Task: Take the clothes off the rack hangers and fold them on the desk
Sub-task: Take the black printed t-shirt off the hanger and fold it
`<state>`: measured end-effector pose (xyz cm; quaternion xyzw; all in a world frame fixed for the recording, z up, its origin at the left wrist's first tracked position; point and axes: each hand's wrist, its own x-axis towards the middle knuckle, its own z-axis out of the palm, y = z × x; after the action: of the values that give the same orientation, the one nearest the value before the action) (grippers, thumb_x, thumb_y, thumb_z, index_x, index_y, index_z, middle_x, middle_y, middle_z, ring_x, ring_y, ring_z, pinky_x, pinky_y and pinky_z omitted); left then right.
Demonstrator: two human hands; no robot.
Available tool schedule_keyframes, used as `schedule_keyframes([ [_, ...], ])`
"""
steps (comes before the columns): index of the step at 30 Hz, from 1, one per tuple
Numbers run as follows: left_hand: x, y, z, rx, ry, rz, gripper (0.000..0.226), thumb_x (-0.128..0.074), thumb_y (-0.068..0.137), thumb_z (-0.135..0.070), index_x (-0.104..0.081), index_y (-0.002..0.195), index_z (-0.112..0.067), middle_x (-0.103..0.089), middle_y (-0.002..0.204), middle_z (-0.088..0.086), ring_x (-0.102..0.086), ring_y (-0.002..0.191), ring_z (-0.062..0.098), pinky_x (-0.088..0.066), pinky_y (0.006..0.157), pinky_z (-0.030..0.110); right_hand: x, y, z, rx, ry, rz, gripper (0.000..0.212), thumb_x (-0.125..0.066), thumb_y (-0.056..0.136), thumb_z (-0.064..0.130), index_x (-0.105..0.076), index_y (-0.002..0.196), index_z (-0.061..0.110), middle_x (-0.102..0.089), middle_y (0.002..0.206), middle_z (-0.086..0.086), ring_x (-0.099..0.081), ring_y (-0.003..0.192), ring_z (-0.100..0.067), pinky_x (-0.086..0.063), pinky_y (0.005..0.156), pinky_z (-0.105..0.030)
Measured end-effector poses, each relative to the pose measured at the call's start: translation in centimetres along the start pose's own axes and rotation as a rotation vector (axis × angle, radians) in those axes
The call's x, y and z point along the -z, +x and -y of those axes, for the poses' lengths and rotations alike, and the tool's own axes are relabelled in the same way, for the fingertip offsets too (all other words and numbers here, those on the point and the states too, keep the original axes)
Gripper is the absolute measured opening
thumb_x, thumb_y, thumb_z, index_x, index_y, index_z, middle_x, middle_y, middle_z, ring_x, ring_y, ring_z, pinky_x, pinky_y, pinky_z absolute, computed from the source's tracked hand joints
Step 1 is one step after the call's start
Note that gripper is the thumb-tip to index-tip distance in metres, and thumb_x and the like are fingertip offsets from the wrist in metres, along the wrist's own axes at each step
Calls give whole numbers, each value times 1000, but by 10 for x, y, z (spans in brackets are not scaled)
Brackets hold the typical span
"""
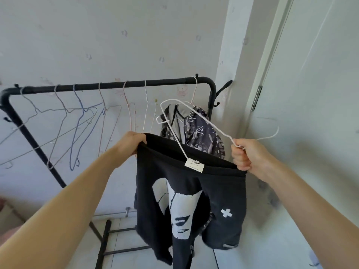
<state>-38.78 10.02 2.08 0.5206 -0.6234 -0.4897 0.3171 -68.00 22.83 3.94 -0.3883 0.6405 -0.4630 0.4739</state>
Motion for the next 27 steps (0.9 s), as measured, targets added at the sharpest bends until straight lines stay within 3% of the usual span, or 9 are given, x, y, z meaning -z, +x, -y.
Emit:
schedule_keyframes([
  [3, -12, -8, -7, -18, 129, 54, 19, -52, 76, -12, -38, 63, -10, -31, 59, 3, -30, 56, 17, -25, 56, 30, -16, 9, 6, 9, 51, 34, 48, -35, 100, 27, -25, 53, 21, -17, 45, 6, -12, 38, -9, -9, 39, -22],
  [6, -25, -18, -8, -124, 343, 176, 21, -48, 88, -9, -48, 69, -1, -37, 67, 9, -36, 63, 18, -29, 61, 31, -30, 15, 22, 41, 136, 20, 51, -39, 101, 35, -29, 53, 23, -19, 47, 7, -14, 40, -10, -13, 39, -22],
  [11, -27, -32, 4, -162, 302, 63, 25, -46, 91, -10, -40, 67, -8, -33, 59, 5, -32, 53, 18, -27, 52, 28, -57, 32, 57, 55, 44, -85, 42, -45, 99, 44, -37, 65, 20, -25, 47, 8, -18, 38, -8, -15, 36, -19],
  [14, -16, -36, 8, -170, 267, -69, 28, -47, 92, -11, -36, 66, -10, -30, 56, 1, -28, 49, 14, -24, 47, 24, -79, 53, 75, 20, -107, -52, 32, -49, 99, 34, -46, 76, 11, -29, 43, 9, -21, 35, -5, -18, 32, -18],
  [18, 8, -42, 17, -182, 319, -181, 31, -50, 90, -15, -33, 64, -12, -29, 57, 2, -28, 54, 20, -25, 56, 32, -110, 88, 102, 13, -259, 3, 12, -48, 94, 5, -56, 87, 2, -33, 54, 2, -23, 38, -6, -19, 34, -15],
  [21, 27, -44, 28, -175, 340, -228, 34, -51, 88, -14, -28, 62, -14, -26, 56, 0, -24, 54, 18, -23, 55, 32, -130, 122, 119, 60, -329, -39, 17, -42, 86, -8, -53, 79, 2, -41, 63, -5, -32, 42, -8, -24, 37, -16],
  [25, 52, -44, 44, -161, 346, -278, 36, -53, 88, -13, -28, 62, -14, -25, 56, 0, -23, 52, 14, -21, 51, 26, -147, 176, 134, 141, -494, -168, 17, -43, 79, -10, -58, 71, -5, -55, 62, -18, -50, 48, -23, -51, 62, -39],
  [27, 65, -42, 52, -146, 338, -297, 35, -54, 89, -14, -31, 63, -12, -28, 57, 1, -24, 53, 15, -22, 52, 27, -155, 201, 137, 177, -554, -214, 19, -43, 82, -9, -61, 74, -7, -59, 62, -20, -53, 49, -26, -55, 69, -41],
])
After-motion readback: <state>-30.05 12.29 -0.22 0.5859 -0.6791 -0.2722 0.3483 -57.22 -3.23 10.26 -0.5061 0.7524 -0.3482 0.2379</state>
